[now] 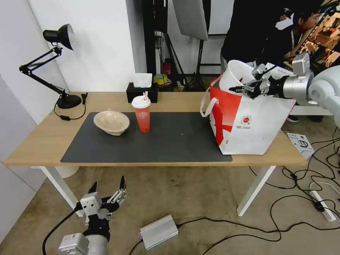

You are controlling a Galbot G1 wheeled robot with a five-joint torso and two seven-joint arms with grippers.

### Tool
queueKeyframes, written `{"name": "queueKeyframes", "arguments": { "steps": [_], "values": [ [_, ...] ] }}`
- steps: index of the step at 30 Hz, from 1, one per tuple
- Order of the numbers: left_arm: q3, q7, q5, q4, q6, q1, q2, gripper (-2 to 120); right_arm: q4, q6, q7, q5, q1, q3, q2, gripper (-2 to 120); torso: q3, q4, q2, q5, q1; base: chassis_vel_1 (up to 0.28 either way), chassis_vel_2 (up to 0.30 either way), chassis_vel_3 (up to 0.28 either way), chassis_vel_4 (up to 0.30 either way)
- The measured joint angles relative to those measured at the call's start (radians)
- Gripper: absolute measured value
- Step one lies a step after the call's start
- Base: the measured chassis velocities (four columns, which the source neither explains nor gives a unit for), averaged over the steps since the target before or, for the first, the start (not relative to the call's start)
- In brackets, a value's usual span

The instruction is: Pick up the trash from the table and place it into the takeout bag.

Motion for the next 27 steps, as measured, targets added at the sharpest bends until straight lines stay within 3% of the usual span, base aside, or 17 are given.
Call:
{"name": "queueKeyframes", "arguments": {
  "steps": [3, 8, 20, 24, 27],
  "values": [
    [0.000, 0.004, -0.002, 0.002, -0.003, -0.002, 0.000, 100, 0.000, 0.000, 0.004, 0.002, -0.006, 0.001, 0.004, 0, 0.000, 0.0000, 0.000, 0.0000, 0.000, 0.000, 0.000, 0.000, 0.000],
    [0.004, 0.004, -0.002, 0.009, -0.003, -0.004, 0.000, 100, 0.000, -0.030, 0.030, 0.124, -0.030, 0.024, 0.013, 0, 0.000, 0.0000, 0.000, 0.0000, 0.000, 0.000, 0.000, 0.000, 0.000],
    [0.008, 0.003, 0.001, 0.011, -0.001, -0.004, 0.000, 100, 0.005, -0.039, 0.054, 0.182, -0.061, 0.049, 0.016, 0, 0.000, 0.0001, 0.000, 0.0000, 0.000, 0.000, 0.000, 0.000, 0.000],
    [0.015, 0.003, 0.004, 0.013, -0.001, -0.003, 0.000, 100, 0.007, -0.036, 0.059, 0.186, -0.058, 0.052, 0.012, 10, 0.000, 0.0001, 0.000, 0.0000, 0.000, 0.000, 0.000, 0.000, 0.000],
    [0.020, 0.003, 0.008, 0.015, -0.001, -0.004, 0.000, 100, 0.013, -0.036, 0.062, 0.187, -0.050, 0.054, 0.001, 25, 0.000, 0.0000, 0.000, 0.0000, 0.000, 0.000, 0.000, 0.000, 0.000]
  ]
}}
